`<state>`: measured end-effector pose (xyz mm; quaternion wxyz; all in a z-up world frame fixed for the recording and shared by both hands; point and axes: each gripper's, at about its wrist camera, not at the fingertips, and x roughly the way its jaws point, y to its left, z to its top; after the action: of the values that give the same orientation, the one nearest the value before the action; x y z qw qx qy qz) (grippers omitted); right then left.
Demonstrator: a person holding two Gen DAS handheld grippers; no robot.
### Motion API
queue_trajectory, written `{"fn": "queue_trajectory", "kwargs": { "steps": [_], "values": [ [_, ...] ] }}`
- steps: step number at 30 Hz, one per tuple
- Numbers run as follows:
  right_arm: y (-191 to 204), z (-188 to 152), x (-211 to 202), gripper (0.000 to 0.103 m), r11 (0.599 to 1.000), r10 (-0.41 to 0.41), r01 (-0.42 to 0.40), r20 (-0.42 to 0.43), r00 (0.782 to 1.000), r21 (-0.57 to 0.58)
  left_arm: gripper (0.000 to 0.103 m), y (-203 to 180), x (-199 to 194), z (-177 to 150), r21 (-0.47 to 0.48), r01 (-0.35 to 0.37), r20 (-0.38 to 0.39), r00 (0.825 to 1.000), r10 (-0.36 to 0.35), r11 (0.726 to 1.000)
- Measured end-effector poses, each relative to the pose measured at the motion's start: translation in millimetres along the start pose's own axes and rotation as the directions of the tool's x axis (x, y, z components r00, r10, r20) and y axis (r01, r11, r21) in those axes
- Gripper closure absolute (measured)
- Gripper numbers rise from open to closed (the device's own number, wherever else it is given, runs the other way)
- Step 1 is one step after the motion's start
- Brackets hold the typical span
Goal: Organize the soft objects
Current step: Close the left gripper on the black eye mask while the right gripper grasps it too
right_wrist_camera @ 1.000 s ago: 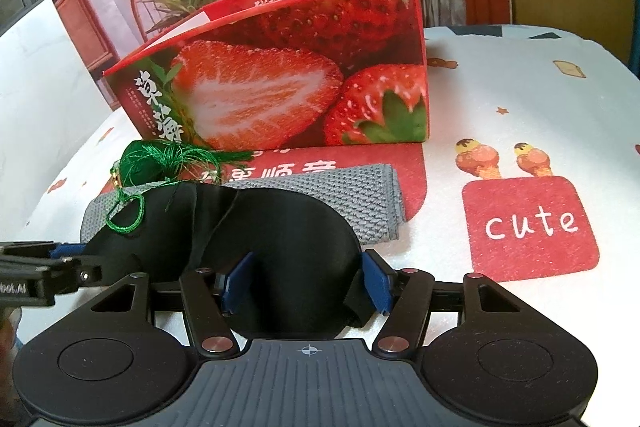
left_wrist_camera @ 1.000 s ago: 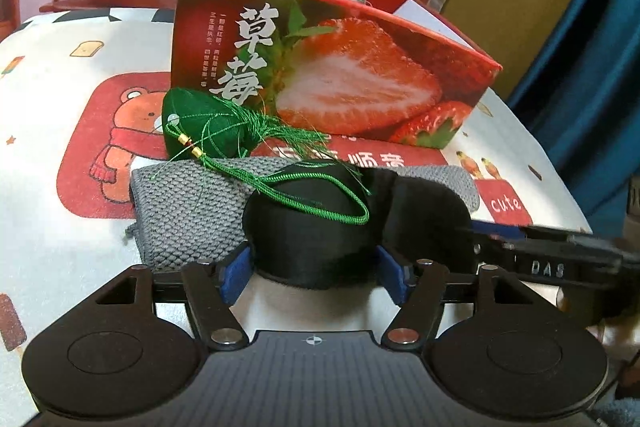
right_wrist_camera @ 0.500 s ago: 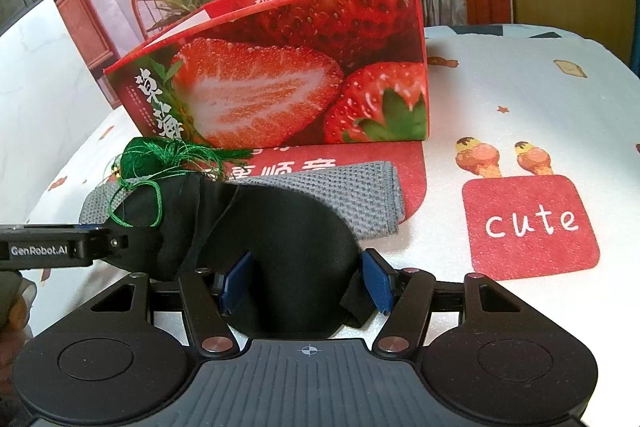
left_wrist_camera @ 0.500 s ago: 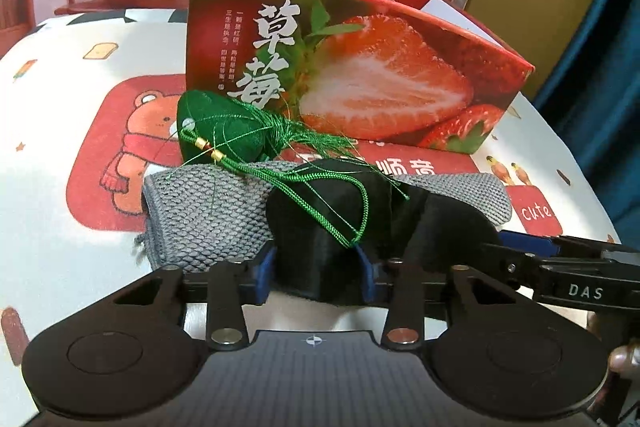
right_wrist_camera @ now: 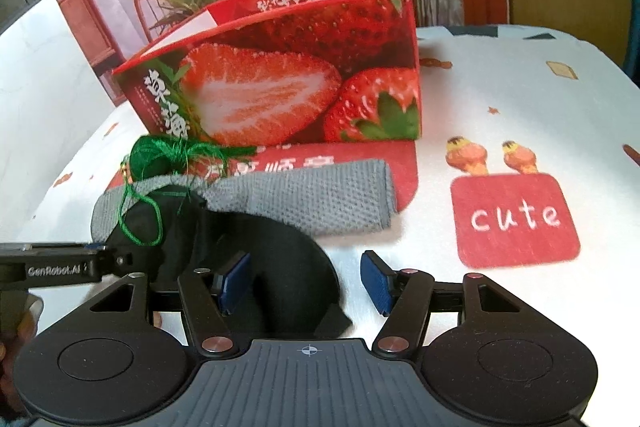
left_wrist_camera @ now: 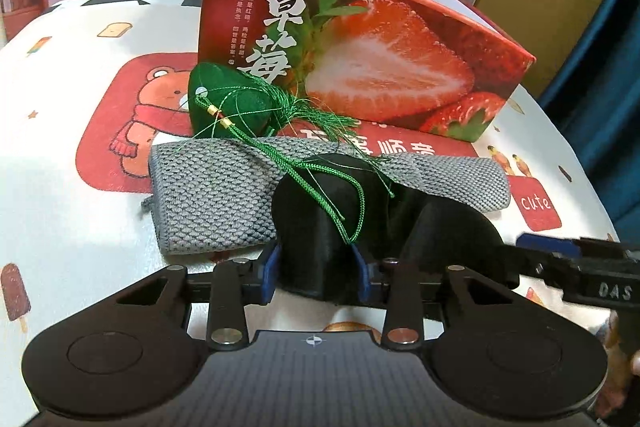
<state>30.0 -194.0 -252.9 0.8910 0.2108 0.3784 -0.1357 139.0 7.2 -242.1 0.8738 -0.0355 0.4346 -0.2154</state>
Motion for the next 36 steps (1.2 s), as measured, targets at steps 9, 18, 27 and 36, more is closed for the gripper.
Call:
{"fn": "queue_trajectory", "kwargs": {
  "steps": [9, 18, 27, 36],
  "values": [
    [7.8, -11.6, -3.8, 0.046, 1.000, -0.021, 0.021, -0.062, 0.998, -0.002, 0.060, -2.0, -4.2, -5.3, -0.001, 0.003, -0.002, 1.000, -0.003, 1.000],
    [9.6, -14.7, 1.1, 0.042, 1.000, -0.011, 0.012, -0.058, 0.998, 0.014, 0.060, -13.7, -7.0, -14.0, 0.040, 0.062, -0.037, 0.997, -0.061, 0.997],
    [7.7, -16.4, -1.9, 0.051, 0.999, 0.039, -0.037, -0.038, 0.999, 0.036, 0.061, -31.1, -5.8, -20.8, 0.100, 0.118, -0.075, 0.991, -0.110, 0.988],
    [7.7, -17.6, -0.5, 0.056, 0.999, 0.026, -0.025, -0.031, 0.999, 0.028, 0.047, -19.1, -17.1, -18.4, 0.050, 0.127, -0.072, 0.990, -0.124, 0.991]
  ]
}}
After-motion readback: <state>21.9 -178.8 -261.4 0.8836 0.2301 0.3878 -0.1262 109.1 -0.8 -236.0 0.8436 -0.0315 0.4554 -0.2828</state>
